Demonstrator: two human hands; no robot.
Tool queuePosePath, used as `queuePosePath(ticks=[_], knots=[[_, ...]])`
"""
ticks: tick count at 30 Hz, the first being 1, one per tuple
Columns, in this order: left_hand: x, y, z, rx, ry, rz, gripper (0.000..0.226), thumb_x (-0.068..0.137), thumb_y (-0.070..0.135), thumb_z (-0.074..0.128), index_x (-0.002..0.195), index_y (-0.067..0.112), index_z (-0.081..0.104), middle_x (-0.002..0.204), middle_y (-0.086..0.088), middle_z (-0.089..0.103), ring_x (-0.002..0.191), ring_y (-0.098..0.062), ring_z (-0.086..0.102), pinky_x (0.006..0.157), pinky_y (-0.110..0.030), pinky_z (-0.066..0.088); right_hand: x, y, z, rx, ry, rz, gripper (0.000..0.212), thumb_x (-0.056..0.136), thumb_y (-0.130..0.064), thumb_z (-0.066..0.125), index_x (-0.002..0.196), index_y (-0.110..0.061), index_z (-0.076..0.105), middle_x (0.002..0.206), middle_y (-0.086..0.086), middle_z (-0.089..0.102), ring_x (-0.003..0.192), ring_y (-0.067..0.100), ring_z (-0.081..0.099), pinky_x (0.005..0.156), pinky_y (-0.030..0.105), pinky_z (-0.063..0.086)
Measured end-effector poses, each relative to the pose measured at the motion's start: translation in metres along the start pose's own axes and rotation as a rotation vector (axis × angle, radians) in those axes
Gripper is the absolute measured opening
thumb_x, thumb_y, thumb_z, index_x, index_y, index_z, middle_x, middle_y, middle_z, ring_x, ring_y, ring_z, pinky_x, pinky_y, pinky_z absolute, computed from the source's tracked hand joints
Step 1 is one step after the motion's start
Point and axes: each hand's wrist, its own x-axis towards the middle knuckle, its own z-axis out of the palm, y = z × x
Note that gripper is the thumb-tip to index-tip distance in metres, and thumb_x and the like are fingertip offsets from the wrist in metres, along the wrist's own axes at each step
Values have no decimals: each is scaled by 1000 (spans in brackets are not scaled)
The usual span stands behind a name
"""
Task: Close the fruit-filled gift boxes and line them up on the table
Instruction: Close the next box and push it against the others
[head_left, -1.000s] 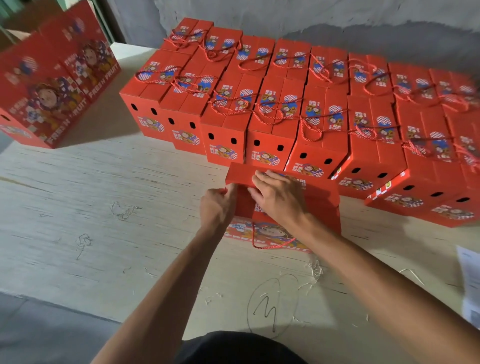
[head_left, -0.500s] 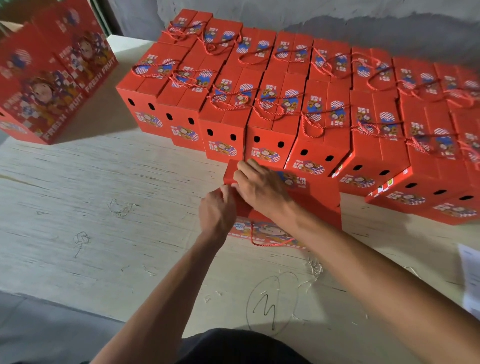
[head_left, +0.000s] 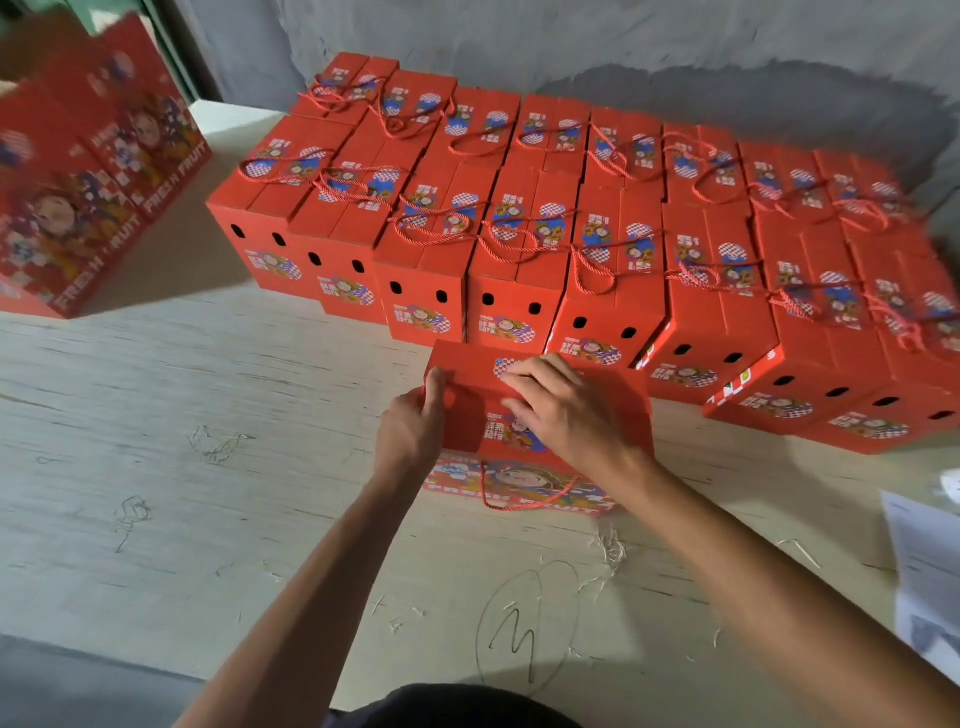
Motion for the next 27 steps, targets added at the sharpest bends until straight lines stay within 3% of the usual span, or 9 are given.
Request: queuePosePath(ticks=[3, 5, 7, 11, 15, 19, 21, 24, 27], knots=[[3, -1, 1, -46, -7, -15, 65, 101, 69, 32, 89, 16, 67, 92, -9, 69, 85, -25, 65, 67, -35, 53, -35, 30, -24, -50, 20, 93, 37, 90, -22, 79, 122, -3, 73, 124, 10, 72, 113, 28, 67, 94, 43, 57], [3, 0, 2, -122, -35, -7, 63, 104, 62, 33, 117, 11, 67, 109, -9, 71, 100, -27, 68, 83, -42, 59, -55, 40, -38, -64, -4, 141, 39, 92, -22, 77, 128, -9, 72, 132, 5, 70, 124, 27, 65, 100, 44, 57], [3, 0, 1, -170, -81, -13, 62, 105, 60, 33, 132, 11, 62, 118, -8, 69, 108, -27, 67, 92, -45, 58, -67, 45, -47, -63, -16, 157, 42, 91, -19, 78, 131, -11, 70, 136, 3, 67, 129, 27, 62, 101, 43, 56], [4, 1, -2, -170, -95, 19, 56, 107, 55, 35, 134, 14, 61, 119, -6, 67, 111, -28, 66, 94, -45, 57, -69, 47, -49, -85, -21, 102, 48, 86, -9, 83, 131, -5, 69, 135, 10, 66, 126, 30, 64, 98, 45, 58], [7, 1, -5, -117, -124, 55, 57, 108, 52, 32, 139, 10, 54, 129, -13, 65, 115, -31, 64, 96, -49, 56, -70, 42, -42, -167, 45, 39, 38, 85, -1, 82, 122, 3, 72, 125, 19, 70, 113, 35, 70, 85, 47, 63], [14, 1, -6, -118, -128, 24, 52, 108, 46, 38, 137, 5, 53, 125, -15, 65, 113, -34, 64, 96, -51, 56, -72, 36, -37, -179, 79, 84, 37, 82, 0, 85, 117, 3, 74, 120, 20, 72, 109, 34, 72, 83, 48, 64], [14, 2, -6, -133, -122, 17, 49, 108, 43, 41, 134, 4, 55, 123, -16, 66, 110, -34, 65, 95, -54, 56, -73, 32, -36, -142, 97, 150, 34, 84, -3, 83, 117, 1, 75, 121, 17, 72, 112, 30, 72, 89, 46, 62], [12, 3, -9, -132, -143, 20, 48, 108, 43, 41, 134, 5, 56, 120, -14, 66, 108, -32, 66, 90, -47, 58, -74, 25, -34, 76, 172, 350, 25, 90, -9, 79, 114, -2, 77, 123, 12, 73, 118, 24, 69, 98, 46, 58], [8, 3, -9, -191, -136, -8, 52, 106, 48, 45, 134, 6, 56, 121, -12, 68, 109, -31, 67, 94, -50, 57, -71, 26, -43, 279, 169, 611, 30, 93, -26, 76, 118, -9, 76, 140, 5, 64, 132, 17, 57, 112, 43, 47]])
